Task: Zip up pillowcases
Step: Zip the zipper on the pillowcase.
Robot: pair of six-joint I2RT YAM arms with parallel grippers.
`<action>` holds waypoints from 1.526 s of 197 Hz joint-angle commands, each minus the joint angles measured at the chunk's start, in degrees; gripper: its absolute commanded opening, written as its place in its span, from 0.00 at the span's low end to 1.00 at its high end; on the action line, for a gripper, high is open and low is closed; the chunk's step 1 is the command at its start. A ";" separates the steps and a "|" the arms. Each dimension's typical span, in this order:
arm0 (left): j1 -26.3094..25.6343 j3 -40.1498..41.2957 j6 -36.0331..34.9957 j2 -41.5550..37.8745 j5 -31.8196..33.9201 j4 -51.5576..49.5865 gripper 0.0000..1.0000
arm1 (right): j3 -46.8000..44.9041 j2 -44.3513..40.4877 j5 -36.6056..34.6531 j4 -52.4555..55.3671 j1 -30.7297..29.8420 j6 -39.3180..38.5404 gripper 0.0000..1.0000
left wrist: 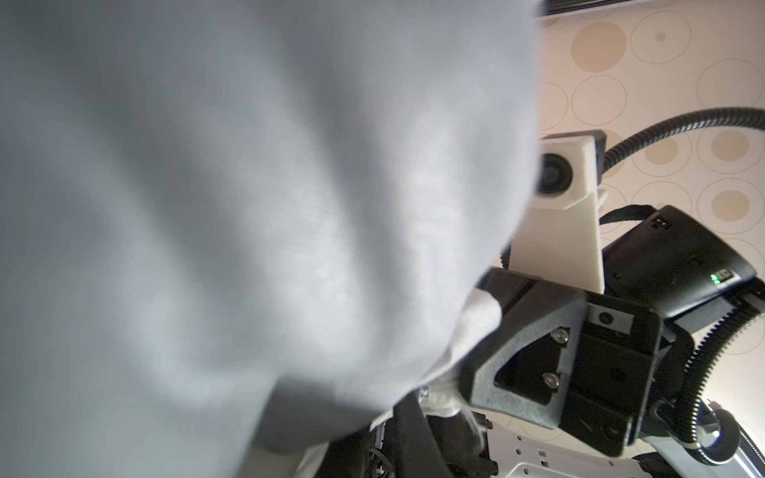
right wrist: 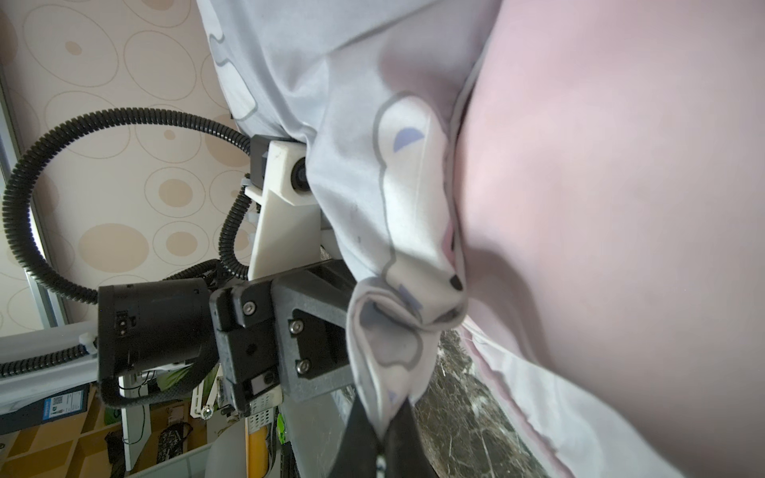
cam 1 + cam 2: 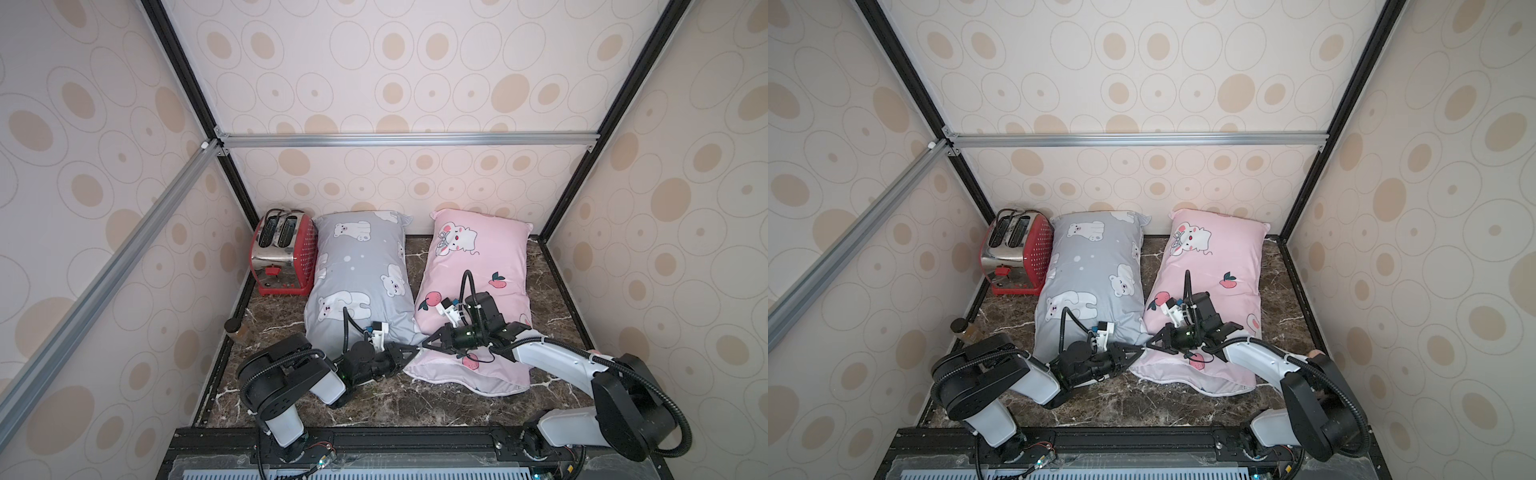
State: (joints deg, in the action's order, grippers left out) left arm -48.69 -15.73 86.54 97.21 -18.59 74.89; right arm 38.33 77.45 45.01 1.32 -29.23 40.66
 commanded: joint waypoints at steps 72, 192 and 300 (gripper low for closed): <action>0.12 1.48 2.63 0.79 1.17 5.89 0.19 | -0.47 -1.47 0.50 0.09 0.23 -0.84 0.00; 1.05 -0.21 0.86 -2.50 -0.16 1.58 0.24 | -0.19 -1.47 0.16 1.14 0.26 -1.47 0.00; 0.61 -1.74 2.47 0.80 -0.40 5.90 0.31 | -3.15 -1.52 3.55 -8.10 0.84 4.32 0.00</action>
State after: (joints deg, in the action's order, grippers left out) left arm -48.21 -15.75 87.66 97.93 -18.39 78.41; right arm 36.21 76.16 47.00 -2.83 -28.80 42.92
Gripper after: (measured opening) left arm 0.308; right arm 0.051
